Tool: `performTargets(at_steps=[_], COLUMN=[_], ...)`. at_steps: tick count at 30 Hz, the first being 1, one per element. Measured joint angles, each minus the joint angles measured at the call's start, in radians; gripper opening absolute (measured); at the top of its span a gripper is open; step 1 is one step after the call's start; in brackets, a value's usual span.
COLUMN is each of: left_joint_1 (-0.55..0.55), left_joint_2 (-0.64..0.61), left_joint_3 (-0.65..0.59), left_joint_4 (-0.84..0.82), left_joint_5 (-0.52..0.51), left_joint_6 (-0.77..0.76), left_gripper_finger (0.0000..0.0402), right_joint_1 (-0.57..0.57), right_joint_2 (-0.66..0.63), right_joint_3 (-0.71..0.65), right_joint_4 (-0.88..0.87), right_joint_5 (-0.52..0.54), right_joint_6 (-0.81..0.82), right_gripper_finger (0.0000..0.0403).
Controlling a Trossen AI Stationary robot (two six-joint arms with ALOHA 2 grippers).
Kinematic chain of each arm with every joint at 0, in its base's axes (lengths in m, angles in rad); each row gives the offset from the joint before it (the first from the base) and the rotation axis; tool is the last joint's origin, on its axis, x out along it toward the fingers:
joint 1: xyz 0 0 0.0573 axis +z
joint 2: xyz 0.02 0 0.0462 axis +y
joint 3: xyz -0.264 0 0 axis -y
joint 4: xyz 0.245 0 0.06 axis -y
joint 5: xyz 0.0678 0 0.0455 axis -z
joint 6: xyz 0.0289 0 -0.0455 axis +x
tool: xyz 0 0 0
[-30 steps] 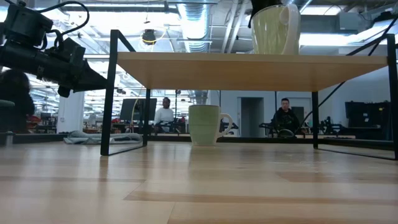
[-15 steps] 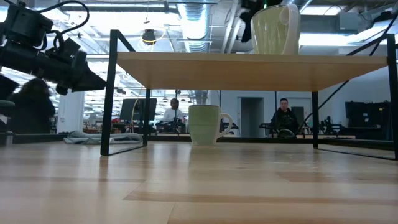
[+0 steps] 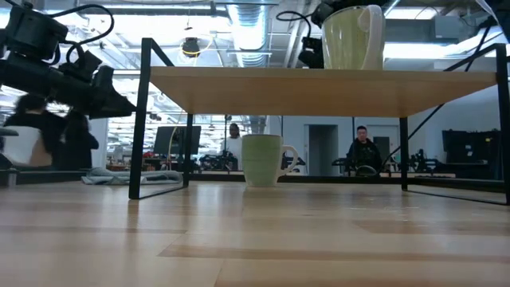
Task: Stack small to large cups/mugs on shelf
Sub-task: Put the green mug on the shelf
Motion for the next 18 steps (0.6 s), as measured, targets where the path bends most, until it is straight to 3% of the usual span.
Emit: performTargets(at_steps=[9,18], left_joint_1=[0.000,0.000], left_joint_2=[0.000,0.000], left_joint_3=[0.000,0.000], left_joint_4=[0.007,0.007], left_joint_5=[-0.060,-0.060], left_joint_6=[-0.004,-0.005], left_gripper_finger=[0.0125,0.0125], right_joint_1=[0.029,0.111], right_joint_2=[-0.016,-0.015], right_joint_3=[0.001,0.000], right_joint_4=[0.098,0.087], right_joint_5=[-0.138,-0.168], right_joint_6=[0.279,0.309], right_gripper_finger=[0.0122,0.0122])
